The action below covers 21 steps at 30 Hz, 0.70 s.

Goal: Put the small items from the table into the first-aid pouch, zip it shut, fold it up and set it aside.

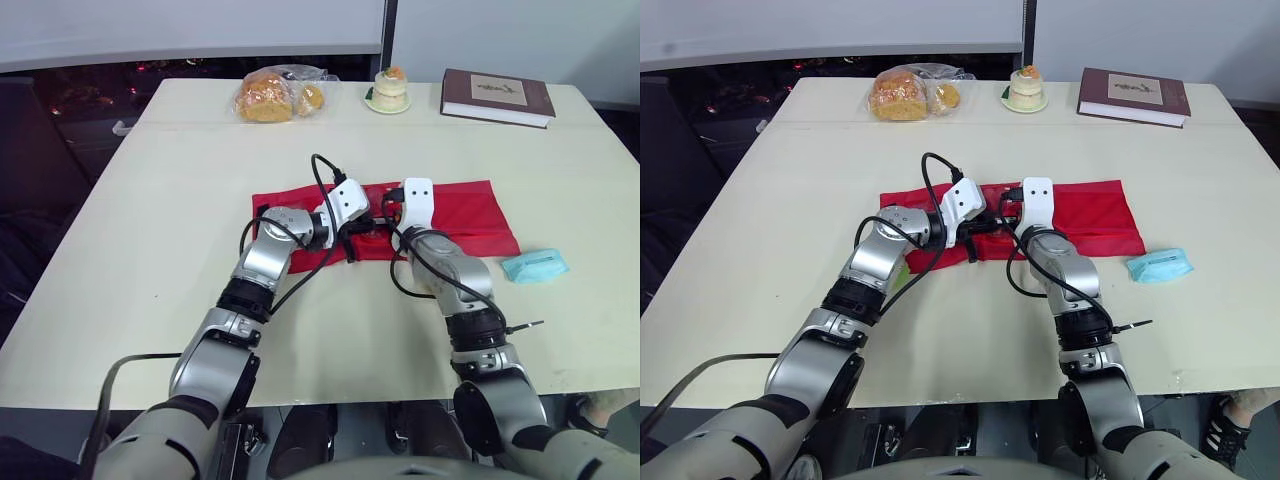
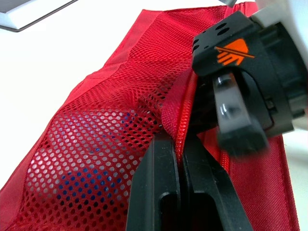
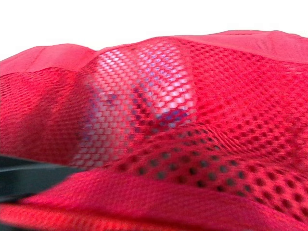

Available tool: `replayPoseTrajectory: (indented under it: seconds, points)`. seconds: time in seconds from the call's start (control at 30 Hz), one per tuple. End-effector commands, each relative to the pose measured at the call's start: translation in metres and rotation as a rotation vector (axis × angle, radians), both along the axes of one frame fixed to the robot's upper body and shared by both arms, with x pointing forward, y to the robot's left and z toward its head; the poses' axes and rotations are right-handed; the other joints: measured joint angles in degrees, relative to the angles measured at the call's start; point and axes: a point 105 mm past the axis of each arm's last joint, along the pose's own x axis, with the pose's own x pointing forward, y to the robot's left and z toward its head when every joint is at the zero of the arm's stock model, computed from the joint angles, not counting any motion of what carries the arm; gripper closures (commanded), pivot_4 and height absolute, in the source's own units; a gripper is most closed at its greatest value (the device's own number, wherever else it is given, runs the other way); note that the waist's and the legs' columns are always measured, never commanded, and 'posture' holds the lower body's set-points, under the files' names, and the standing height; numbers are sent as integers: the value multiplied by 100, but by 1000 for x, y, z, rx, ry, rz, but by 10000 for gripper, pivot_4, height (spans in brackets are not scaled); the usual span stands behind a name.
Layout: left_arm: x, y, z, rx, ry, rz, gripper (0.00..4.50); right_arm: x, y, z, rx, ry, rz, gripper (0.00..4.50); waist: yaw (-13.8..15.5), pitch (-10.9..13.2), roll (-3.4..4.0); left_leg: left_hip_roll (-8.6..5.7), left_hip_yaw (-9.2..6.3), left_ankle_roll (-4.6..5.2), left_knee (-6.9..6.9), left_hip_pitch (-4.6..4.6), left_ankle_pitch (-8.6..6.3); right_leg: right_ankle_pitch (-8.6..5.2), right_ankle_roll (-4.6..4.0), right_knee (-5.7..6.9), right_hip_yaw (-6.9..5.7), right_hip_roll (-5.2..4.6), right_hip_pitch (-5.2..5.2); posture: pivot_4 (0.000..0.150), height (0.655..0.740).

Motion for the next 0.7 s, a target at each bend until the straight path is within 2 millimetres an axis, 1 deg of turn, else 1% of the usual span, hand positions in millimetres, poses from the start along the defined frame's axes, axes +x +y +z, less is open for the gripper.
replayPoseTrajectory:
  seconds: [0.03, 0.17, 0.2, 0.4, 0.67, 0.7]
  points:
    - [-7, -12, 13, -17, -62, -60, 45000, -7, 13, 11, 29, -44, 55, 17183, -2, 0, 0, 0, 0, 0, 0, 0, 0, 0, 0, 0, 1, 0, -1, 1500, 7289]
    - [-4, -8, 13, -12, -61, -49, 45000, -20, 13, 11, 23, -39, 105, 1982, 46, 0, 0, -1, -2, 0, -1, -1, 0, 0, 0, 0, -1, -4, 0, 1500, 7289]
    - [-3, -7, 13, -10, -62, -44, 45000, -24, 12, 12, 19, -40, 123, 434, 52, 0, 1, -2, -1, 1, -1, -1, 0, 0, 0, 0, -1, -5, 1, 1500, 7289]
    - [4, 0, 12, 1, -65, -27, 45000, -48, 8, 24, 9, -46, 221, 434, 7, 3, 6, -1, 1, 2, -3, -3, -1, 0, 0, 0, 1, -2, -5, 1500, 7289]
    - [4, -7, 14, -7, -72, -44, 45000, -51, 13, 18, -12, -30, 241, 434, 3, 3, 6, 0, 2, 2, -7, -2, -1, 0, 0, 0, 2, 0, -7, 1500, 7289]
    - [4, -7, 14, -7, -72, -45, 45000, -51, 14, 18, -11, -32, 239, 4849, 3, 3, 6, 0, 3, 2, -7, -2, -1, 0, 0, 0, 2, 0, -7, 1500, 7289]
